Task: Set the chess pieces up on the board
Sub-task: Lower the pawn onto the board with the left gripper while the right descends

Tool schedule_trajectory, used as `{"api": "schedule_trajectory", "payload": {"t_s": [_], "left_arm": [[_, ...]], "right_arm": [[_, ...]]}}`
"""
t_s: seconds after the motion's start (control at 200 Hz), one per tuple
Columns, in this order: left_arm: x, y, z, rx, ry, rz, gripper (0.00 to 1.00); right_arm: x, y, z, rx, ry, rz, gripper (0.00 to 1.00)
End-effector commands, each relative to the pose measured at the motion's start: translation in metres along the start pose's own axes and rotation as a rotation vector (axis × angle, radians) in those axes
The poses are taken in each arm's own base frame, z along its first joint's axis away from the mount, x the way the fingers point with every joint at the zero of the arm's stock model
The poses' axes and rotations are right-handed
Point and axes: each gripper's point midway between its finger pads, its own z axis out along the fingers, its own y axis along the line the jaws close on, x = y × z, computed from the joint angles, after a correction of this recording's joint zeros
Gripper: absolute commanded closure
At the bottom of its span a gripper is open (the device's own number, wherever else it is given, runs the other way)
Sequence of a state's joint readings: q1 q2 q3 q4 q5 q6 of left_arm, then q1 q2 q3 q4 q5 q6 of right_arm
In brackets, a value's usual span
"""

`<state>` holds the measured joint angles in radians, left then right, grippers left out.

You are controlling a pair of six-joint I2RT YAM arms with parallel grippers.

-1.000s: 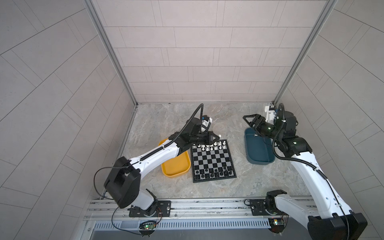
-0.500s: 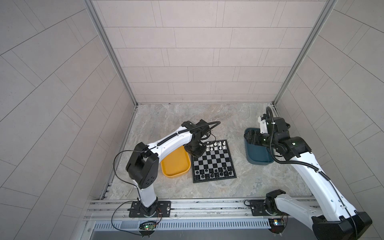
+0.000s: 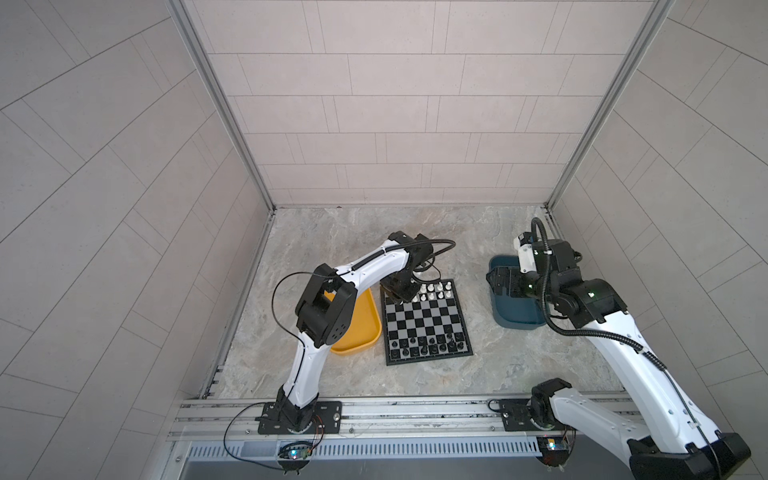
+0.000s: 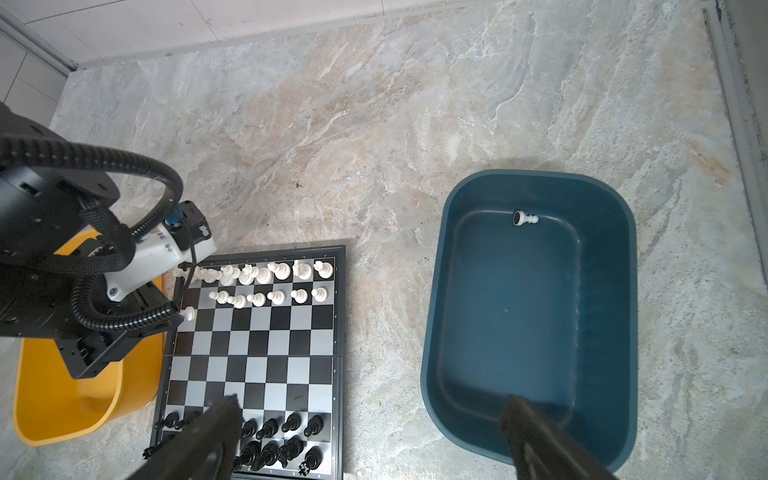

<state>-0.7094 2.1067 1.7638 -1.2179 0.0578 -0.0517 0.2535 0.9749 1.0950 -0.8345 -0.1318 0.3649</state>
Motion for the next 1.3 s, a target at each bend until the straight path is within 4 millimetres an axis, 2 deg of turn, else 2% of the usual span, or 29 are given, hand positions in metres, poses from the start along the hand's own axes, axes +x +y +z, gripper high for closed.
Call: {"api": "schedule_trajectory", "payload": {"t_s": [0.0, 0.34, 0.675, 0.921, 1.166, 1.296], "left_arm": [[0.003, 0.011, 0.003, -0.058, 0.046, 0.004, 1.00], [-0.010, 0.018, 0.012, -0.077, 0.055, -0.018, 0.99], [-0.009, 0.018, 0.019, -0.075, 0.080, -0.013, 0.98], [-0.011, 0.016, 0.018, -0.066, 0.069, -0.017, 0.81], [-0.013, 0.015, 0.018, -0.060, 0.065, -0.022, 0.77], [-0.017, 0.014, 0.011, -0.051, 0.043, -0.031, 0.77]], "right_arm": [[0.003, 0.002, -0.001, -0.010, 0.003, -0.035, 0.01], [0.002, 0.005, 0.002, -0.032, -0.005, -0.038, 0.01], [0.002, 0.006, 0.003, -0.038, -0.008, -0.038, 0.01], [0.000, 0.007, 0.002, -0.043, -0.013, -0.035, 0.01], [0.002, 0.007, 0.004, -0.047, -0.008, -0.030, 0.01], [0.001, 0.006, 0.005, -0.043, -0.008, -0.025, 0.01]]}}
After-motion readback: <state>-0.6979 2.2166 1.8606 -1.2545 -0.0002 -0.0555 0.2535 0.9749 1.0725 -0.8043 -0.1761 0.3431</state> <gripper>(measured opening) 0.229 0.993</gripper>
